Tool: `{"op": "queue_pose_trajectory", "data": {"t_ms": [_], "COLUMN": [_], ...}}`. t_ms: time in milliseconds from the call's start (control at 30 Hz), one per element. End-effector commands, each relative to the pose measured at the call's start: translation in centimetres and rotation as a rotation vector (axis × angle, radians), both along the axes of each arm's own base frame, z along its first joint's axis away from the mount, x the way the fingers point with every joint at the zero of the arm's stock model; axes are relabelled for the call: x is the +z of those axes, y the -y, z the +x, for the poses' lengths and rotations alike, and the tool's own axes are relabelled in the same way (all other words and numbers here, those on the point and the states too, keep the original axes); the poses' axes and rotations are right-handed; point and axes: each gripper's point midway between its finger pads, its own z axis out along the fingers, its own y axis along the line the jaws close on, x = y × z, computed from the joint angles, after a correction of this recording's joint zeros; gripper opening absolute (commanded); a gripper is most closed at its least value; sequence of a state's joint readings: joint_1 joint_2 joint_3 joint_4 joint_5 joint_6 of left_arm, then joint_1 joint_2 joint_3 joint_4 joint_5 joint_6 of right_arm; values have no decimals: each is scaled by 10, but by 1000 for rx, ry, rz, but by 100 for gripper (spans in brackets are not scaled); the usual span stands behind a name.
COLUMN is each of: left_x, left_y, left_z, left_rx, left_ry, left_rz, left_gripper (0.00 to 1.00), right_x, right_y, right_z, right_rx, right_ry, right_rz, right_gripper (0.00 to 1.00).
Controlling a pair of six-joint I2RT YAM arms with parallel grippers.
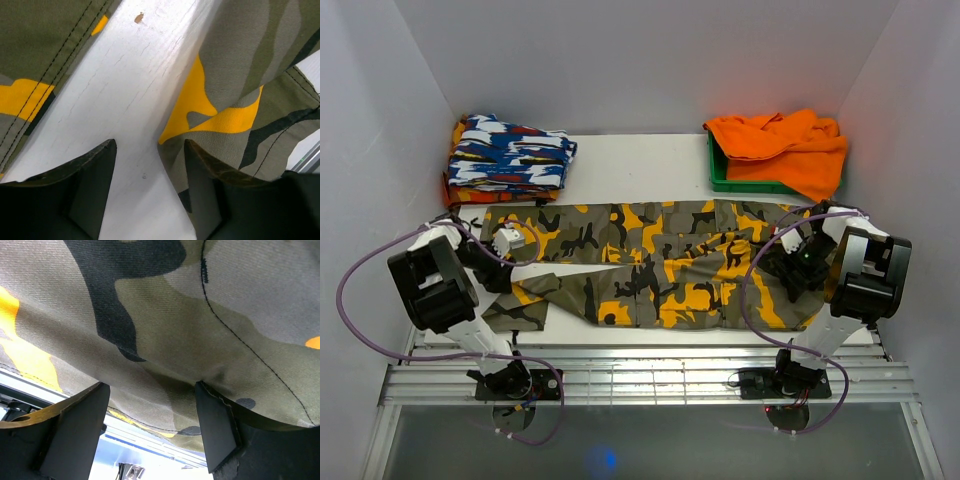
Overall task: Fold and stack the trousers
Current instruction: Flatten the trousers out
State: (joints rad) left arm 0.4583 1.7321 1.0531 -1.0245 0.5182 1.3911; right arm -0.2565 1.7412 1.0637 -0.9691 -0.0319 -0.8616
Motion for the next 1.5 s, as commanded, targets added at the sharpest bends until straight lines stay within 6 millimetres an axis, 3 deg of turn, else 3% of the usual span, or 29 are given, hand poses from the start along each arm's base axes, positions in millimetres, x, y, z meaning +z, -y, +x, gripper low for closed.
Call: {"op": "queue_pose_trajectory", "data": {"t_ms": [0, 67, 100, 133, 200, 233, 300, 500, 600, 667, 733, 767, 833, 867, 967, 1000, 1100, 1133, 1167, 1300, 1333, 1400, 1433, 1467], "left_x": [-19, -19, -16, -10, 12, 20, 37, 92, 140, 175, 188, 185, 169, 134, 90, 56, 20, 19, 21, 58, 80, 103, 130, 135], "left_y": [2, 3, 4, 5, 14, 18, 31, 58, 73, 85, 92, 95, 93, 89, 80, 74, 64, 63, 64, 73, 77, 81, 84, 84], "left_z": [3, 11, 15, 21, 37, 42, 50, 64, 77, 72, 58, 36, 15, -6, -38, -62, -88, -94, -96, -85, -74, -63, -48, -41], "left_rx": [-21, -12, -8, -2, -12, -22, -60, -132, -158, -240, -328, -370, -477, -483, -513, -507, -482, -459, -446, -385, -360, -311, -289, -224], "left_ry": [6, 21, 32, 49, 110, 129, 168, 308, 454, 592, 675, 693, 720, 634, 547, 444, 336, 322, 320, 373, 411, 427, 484, 444], "left_rz": [16, 25, 22, 17, -3, -6, -20, -64, -100, -95, -66, -35, 45, 69, 143, 168, 206, 196, 180, 97, 55, 2, -22, -68], "left_gripper": [61, 47, 47, 38, 25, 11, 0, 0, 0, 0, 0, 0, 0, 0, 0, 0, 38, 56, 64, 66, 65, 65, 65, 65], "right_x": [-9, -9, -9, -8, -8, -8, -8, -7, -6, -6, -5, -5, -5, -5, -5, -4, -2, -1, 0, 1, 1, -1, -1, 0], "right_y": [8, 9, 9, 10, 10, 10, 10, 9, 8, 8, 9, 8, 8, 8, 7, 7, 8, 9, 9, 7, 6, 6, 5, 5], "right_z": [-8, -7, -7, -7, -7, -5, -6, 0, 1, 2, 1, 2, 2, 2, 3, 4, 3, 3, 3, 5, 5, 5, 4, 5], "right_rx": [3, 1, 3, 0, 2, 2, 0, -7, -7, -7, -5, -7, -8, -9, -13, -13, -6, -4, -3, -3, -7, -8, -9, -9], "right_ry": [-34, -29, -27, -26, -21, -15, -18, -2, 6, 7, 8, 8, 11, 6, 4, 6, 4, 2, 3, 5, 5, -1, -2, 0], "right_rz": [-16, -15, -16, -16, -14, -15, -13, 1, 4, 2, 0, 1, 4, 6, 11, 11, 7, 5, 5, 16, 22, 25, 26, 28], "right_gripper": [75, 74, 74, 74, 73, 73, 73, 72, 72, 72, 72, 72, 72, 72, 72, 72, 72, 73, 73, 73, 73, 73, 73, 73]}}
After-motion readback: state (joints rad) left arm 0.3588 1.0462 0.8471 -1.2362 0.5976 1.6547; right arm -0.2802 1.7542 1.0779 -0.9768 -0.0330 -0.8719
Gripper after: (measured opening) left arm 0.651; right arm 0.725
